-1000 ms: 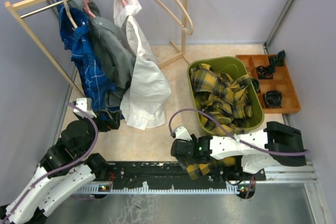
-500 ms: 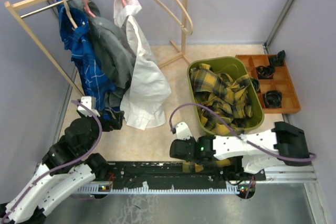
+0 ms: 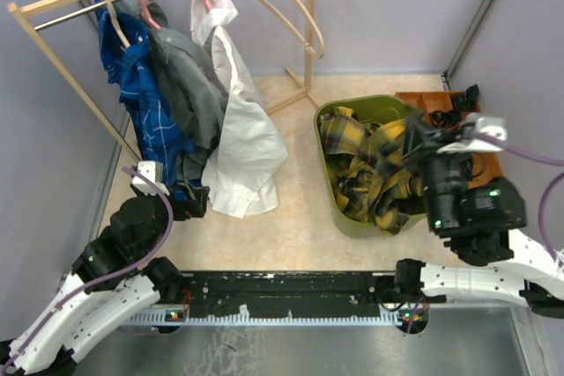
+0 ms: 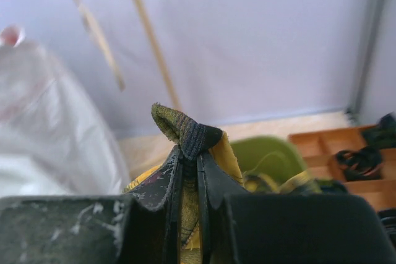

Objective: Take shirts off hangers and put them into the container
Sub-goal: Place the shirt in the bin, then pick up the hanger from the clothesline.

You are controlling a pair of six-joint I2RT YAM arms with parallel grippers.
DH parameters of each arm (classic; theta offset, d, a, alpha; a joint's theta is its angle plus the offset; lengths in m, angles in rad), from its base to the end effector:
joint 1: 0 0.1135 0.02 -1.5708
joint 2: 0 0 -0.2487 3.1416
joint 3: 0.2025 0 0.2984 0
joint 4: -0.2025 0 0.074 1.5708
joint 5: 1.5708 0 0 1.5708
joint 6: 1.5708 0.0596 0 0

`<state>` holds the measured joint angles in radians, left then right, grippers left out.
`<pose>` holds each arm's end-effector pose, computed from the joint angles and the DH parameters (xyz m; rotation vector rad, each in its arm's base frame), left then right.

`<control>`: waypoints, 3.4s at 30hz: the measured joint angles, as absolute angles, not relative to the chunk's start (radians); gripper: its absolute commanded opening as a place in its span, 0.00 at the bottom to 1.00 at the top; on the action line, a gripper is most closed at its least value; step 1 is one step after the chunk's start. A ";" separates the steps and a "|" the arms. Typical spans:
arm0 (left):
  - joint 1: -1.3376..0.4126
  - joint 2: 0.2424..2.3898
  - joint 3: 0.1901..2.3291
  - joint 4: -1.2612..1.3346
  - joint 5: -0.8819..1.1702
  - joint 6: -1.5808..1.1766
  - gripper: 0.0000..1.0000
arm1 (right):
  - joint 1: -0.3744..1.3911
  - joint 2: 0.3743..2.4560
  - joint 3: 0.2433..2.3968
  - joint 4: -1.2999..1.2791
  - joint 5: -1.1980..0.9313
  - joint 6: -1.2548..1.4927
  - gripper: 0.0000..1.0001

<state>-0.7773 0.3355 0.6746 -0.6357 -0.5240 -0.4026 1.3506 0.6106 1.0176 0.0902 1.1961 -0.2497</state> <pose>0.1357 -0.0916 0.3125 -0.0157 1.8400 -0.3409 0.0858 0.1295 0.4726 0.0738 1.3989 0.2749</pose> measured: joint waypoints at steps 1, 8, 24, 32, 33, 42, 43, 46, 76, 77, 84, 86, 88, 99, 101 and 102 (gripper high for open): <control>-0.777 0.336 0.675 -0.636 -0.524 -0.403 1.00 | 1.325 0.609 1.032 0.165 1.205 -0.325 0.00; -0.776 0.350 0.675 -0.636 -0.524 -0.403 1.00 | 1.253 0.716 1.146 0.454 1.208 -0.669 0.00; -0.772 0.364 0.675 -0.636 -0.530 -0.403 1.00 | 0.294 1.292 1.040 -0.225 0.138 0.118 0.15; -0.770 0.364 0.675 -0.636 -0.532 -0.403 0.99 | 0.296 1.299 0.968 -0.389 0.015 0.201 0.50; -0.770 0.364 0.675 -0.636 -0.533 -0.403 1.00 | 0.296 1.274 0.984 -0.414 0.019 0.200 0.54; -0.770 0.364 0.675 -0.637 -0.540 -0.404 1.00 | 0.296 0.896 1.011 -0.428 -0.001 0.222 0.53; -0.770 0.364 0.675 -0.636 -0.541 -0.404 0.99 | 0.296 0.863 0.986 -0.427 0.014 0.237 0.49; -0.770 0.364 0.675 -0.637 -0.542 -0.404 1.00 | 0.296 0.795 0.855 -0.432 0.054 0.295 0.38; -0.765 0.377 0.675 -0.635 -0.505 -0.399 0.99 | 0.453 0.790 0.988 -0.042 -0.397 0.540 0.83; -0.765 0.381 0.675 -0.635 -0.501 -0.397 0.99 | 0.498 0.819 1.031 -0.067 -0.371 0.509 0.83; -0.765 0.400 0.675 -0.632 -0.479 -0.392 0.99 | 0.788 0.972 1.221 -0.167 -0.086 0.308 0.85; -0.765 0.402 0.675 -0.630 -0.477 -0.392 0.99 | 0.885 1.042 1.280 -0.182 0.028 0.240 0.86; -0.765 0.403 0.675 -0.629 -0.474 -0.392 0.99 | 0.976 1.125 1.345 -0.186 0.139 0.171 0.87; -0.763 0.403 0.675 -0.629 -0.469 -0.391 1.00 | 1.067 1.444 1.544 -0.095 0.426 0.001 0.85; -0.763 0.403 0.675 -0.629 -0.469 -0.391 0.99 | 1.067 1.455 1.559 -0.074 0.433 -0.007 0.83; -0.763 0.403 0.675 -0.629 -0.469 -0.391 0.99 | 1.067 1.457 1.564 -0.059 0.436 -0.011 0.82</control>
<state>-0.7631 0.4026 0.6746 -0.6289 -0.4694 -0.3912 1.0668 1.4567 1.5642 -0.0593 0.4358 -0.0113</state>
